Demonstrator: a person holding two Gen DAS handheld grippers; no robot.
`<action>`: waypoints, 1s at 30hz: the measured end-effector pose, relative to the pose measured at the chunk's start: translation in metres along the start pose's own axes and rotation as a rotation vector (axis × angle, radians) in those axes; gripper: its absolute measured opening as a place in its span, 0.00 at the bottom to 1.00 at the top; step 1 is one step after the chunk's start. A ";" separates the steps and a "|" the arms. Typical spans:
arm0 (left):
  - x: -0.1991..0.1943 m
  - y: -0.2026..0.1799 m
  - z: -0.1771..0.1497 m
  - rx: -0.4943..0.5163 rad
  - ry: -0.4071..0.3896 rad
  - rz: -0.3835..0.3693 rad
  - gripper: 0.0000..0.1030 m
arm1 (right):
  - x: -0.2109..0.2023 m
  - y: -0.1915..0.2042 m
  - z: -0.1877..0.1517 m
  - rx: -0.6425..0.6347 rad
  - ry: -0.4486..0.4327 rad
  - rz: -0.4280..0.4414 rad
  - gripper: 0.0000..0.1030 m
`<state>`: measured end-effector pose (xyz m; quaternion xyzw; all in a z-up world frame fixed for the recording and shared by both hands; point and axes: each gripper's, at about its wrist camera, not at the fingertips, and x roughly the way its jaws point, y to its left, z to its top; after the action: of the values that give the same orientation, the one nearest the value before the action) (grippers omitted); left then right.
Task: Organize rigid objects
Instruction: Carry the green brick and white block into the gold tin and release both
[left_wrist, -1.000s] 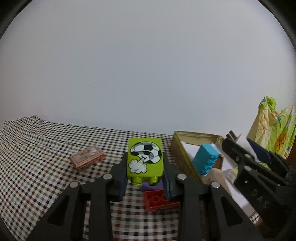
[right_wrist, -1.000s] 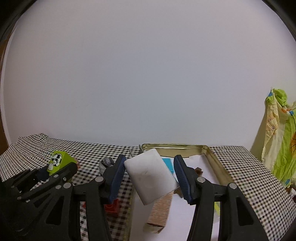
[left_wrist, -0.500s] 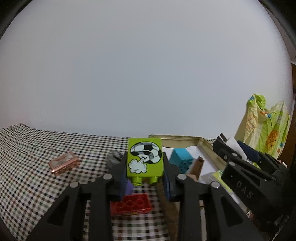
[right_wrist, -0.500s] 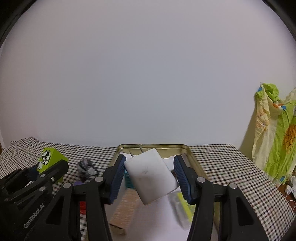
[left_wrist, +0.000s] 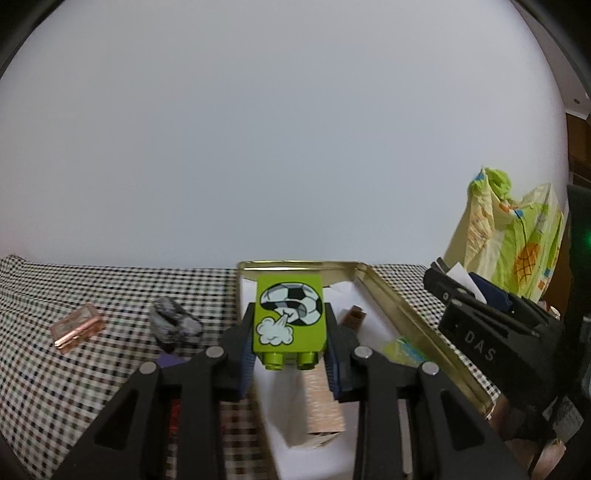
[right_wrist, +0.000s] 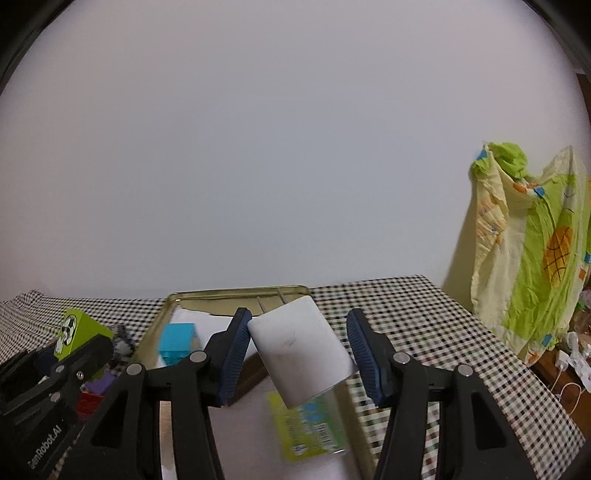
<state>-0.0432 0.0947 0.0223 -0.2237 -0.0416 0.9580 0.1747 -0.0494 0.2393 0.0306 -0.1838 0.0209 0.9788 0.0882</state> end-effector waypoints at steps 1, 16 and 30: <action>0.002 -0.003 0.000 0.007 0.005 -0.004 0.29 | 0.002 -0.004 0.000 0.009 0.012 -0.004 0.55; 0.031 -0.036 -0.014 0.078 0.171 -0.015 0.29 | 0.030 -0.018 -0.006 0.024 0.151 0.013 0.55; 0.035 -0.042 -0.018 0.134 0.188 0.045 0.29 | 0.038 -0.016 -0.014 0.039 0.210 0.046 0.55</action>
<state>-0.0513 0.1460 -0.0021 -0.3015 0.0439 0.9370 0.1711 -0.0762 0.2605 0.0033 -0.2829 0.0534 0.9554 0.0665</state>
